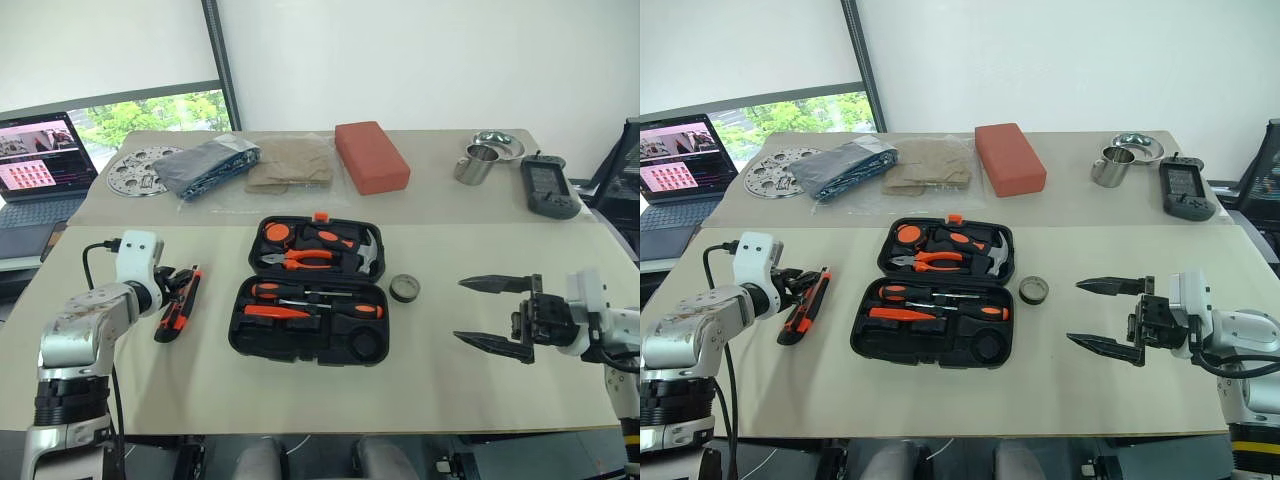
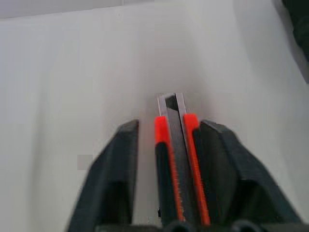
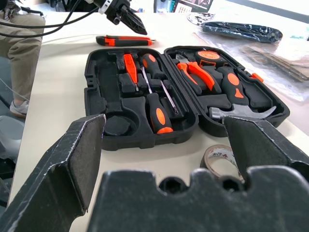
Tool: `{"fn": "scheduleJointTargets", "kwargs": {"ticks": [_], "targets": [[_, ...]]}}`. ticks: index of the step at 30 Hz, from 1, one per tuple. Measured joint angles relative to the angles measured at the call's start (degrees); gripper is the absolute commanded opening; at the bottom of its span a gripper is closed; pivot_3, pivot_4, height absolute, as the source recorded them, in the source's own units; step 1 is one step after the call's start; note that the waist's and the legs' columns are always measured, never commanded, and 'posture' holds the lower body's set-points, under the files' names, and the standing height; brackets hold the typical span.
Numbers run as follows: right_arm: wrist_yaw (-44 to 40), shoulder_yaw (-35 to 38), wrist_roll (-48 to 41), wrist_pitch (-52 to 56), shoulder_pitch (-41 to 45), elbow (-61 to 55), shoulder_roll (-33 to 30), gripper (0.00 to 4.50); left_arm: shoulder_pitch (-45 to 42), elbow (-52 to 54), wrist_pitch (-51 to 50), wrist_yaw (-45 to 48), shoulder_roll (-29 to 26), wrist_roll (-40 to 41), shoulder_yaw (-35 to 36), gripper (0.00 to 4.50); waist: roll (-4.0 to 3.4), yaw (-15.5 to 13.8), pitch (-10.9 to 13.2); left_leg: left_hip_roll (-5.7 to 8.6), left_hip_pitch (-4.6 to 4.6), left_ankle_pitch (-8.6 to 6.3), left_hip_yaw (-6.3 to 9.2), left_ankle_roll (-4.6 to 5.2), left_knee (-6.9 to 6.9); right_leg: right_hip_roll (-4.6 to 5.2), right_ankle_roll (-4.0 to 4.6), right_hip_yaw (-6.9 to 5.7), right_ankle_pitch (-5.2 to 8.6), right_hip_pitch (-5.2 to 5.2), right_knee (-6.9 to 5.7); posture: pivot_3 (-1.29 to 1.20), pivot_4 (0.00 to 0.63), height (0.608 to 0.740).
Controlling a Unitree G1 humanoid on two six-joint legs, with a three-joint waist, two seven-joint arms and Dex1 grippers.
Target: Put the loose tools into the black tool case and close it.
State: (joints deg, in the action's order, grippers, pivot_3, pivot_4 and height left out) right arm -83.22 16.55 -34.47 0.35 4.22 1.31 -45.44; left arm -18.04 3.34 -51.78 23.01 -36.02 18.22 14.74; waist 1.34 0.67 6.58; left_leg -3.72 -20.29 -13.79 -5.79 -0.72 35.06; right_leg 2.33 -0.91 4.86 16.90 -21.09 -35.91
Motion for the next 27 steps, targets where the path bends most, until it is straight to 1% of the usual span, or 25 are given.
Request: {"fn": "scheduleJointTargets", "kwargs": {"ticks": [6, 10, 14, 24, 25, 26, 27], "targets": [[0.0, 0.0, 0.0, -0.2, 0.0, 0.4, 0.3, 4.50, 0.4, 1.5, 0.0, -2.0, 2.0, 0.8, 2.3, 2.82, 0.00, 0.1, 0.0, -0.01, 0.01, 0.00, 0.00, 0.00, 0.00, -0.01, 0.00, 0.01, 0.00, 0.00, -0.01, 0.00, 0.150, 0.740], [0.0, -0.1, 0.1, -0.3, 0.0, 0.4, 0.6, 4.50, 2.5, 3.5, -3.3, -2.8, 2.7, 1.2, 1.5, 2.82, -0.01, 0.1, 0.0, -0.01, 0.01, 0.00, 0.00, 0.00, 0.00, 0.00, 0.00, 0.01, 0.00, 0.00, -0.01, 0.00, 0.150, 0.740], [-0.1, -0.1, 0.1, -0.3, 0.0, 0.5, 0.6, 4.50, 3.6, 3.3, -7.4, -4.7, 2.8, 0.9, 1.1, 2.82, 0.01, 0.1, 0.0, -0.01, 0.01, 0.00, 0.03, 0.00, 0.01, -0.01, 0.00, -0.01, 0.00, 0.00, -0.02, 0.00, 0.150, 0.740], [-0.1, -0.3, 0.2, -1.3, 1.1, 1.1, 0.7, 4.50, 3.8, 3.5, -9.1, -4.9, 3.2, 0.9, 0.7, 2.82, -0.07, 0.1, 0.0, 0.02, 0.04, 0.00, 0.00, 0.00, 0.01, 0.02, 0.00, 0.03, 0.00, 0.01, -0.02, 0.00, 0.150, 0.740], [-0.1, -0.3, 0.2, -1.3, 1.1, 1.1, 0.7, 4.50, 3.8, 3.3, -9.0, -4.8, 3.2, 0.9, 0.7, 2.41, -0.08, 0.1, 0.0, 0.02, 0.04, 0.00, 0.00, 0.00, 0.00, 0.03, 0.00, 0.03, 0.00, 0.01, -0.02, 0.00, 0.150, 0.740], [-0.1, -0.3, 0.2, -1.3, 1.0, 1.1, 0.7, 4.50, 3.8, 3.0, -8.6, -4.8, 3.2, 0.8, 0.7, 2.18, -0.08, 0.1, -0.1, 0.02, 0.04, 0.00, 0.00, 0.00, 0.01, 0.03, 0.00, 0.03, 0.00, 0.01, -0.02, 0.00, 0.150, 0.740], [-0.1, -0.3, 0.2, -1.3, 1.0, 1.1, 0.7, 4.50, 3.8, 2.7, -8.4, -4.8, 3.2, 0.7, 0.7, 1.82, -0.09, 0.1, -0.1, 0.02, 0.04, 0.00, 0.00, 0.00, 0.01, 0.03, 0.00, 0.03, 0.00, 0.01, -0.02, 0.00, 0.150, 0.740]]}}
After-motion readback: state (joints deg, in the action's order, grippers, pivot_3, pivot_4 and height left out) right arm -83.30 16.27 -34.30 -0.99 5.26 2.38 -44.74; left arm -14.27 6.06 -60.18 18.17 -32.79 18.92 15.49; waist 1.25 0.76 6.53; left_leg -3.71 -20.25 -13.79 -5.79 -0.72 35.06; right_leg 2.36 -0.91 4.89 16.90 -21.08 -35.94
